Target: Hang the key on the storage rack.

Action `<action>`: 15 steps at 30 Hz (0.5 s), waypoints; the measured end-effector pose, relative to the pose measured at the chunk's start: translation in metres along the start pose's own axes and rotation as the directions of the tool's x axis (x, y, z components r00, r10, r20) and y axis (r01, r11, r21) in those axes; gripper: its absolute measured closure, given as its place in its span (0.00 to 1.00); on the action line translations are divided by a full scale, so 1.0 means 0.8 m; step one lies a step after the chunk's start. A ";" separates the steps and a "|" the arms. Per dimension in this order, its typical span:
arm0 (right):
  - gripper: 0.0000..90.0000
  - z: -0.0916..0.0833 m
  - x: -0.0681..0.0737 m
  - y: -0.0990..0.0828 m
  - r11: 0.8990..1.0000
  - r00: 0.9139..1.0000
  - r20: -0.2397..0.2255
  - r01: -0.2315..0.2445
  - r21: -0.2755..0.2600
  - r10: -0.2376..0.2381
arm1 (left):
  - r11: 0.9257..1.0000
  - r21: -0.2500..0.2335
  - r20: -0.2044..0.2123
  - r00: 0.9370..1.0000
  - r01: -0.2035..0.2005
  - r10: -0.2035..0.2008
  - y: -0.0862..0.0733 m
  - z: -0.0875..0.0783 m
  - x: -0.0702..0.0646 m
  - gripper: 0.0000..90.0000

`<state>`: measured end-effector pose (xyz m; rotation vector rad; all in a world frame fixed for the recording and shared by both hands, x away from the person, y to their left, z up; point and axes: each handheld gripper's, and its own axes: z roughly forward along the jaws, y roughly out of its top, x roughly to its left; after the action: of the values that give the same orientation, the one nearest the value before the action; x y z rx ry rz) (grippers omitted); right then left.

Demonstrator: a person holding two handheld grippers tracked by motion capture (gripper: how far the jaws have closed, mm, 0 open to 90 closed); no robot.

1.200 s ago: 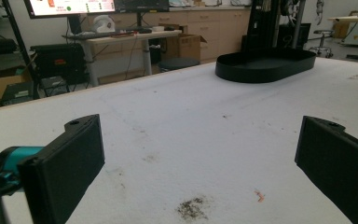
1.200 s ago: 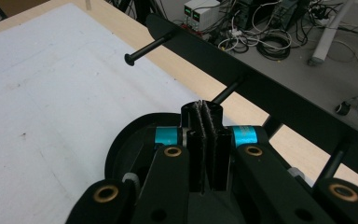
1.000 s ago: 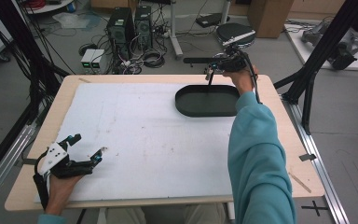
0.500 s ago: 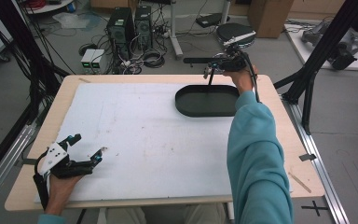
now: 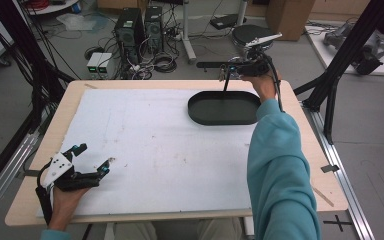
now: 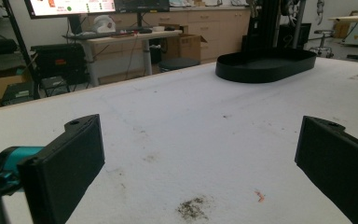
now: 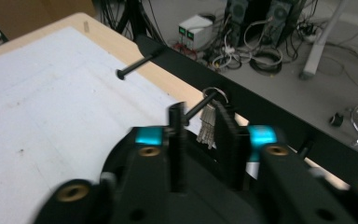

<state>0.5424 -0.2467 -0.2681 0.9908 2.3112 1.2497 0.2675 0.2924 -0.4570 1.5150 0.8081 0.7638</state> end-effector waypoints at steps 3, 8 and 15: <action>0.21 -0.004 0.007 -0.001 0.998 0.998 -0.012 -0.055 -0.003 0.055 | 1.000 -0.001 -0.002 1.000 0.001 -0.001 0.000 0.000 0.000 0.02; 0.00 -0.021 0.033 -0.016 0.999 0.999 0.024 -0.049 -0.023 0.049 | 1.000 -0.001 -0.002 1.000 -0.001 0.001 0.000 0.000 0.000 0.02; 0.00 -0.058 0.067 -0.056 0.992 0.999 -0.050 0.003 -0.123 -0.009 | 1.000 -0.003 0.002 1.000 0.002 -0.002 0.000 0.000 0.000 0.02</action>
<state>0.4593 -0.2534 -0.2773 0.9204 2.2416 1.4117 0.2674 0.2925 -0.4571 1.5116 0.8065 0.7620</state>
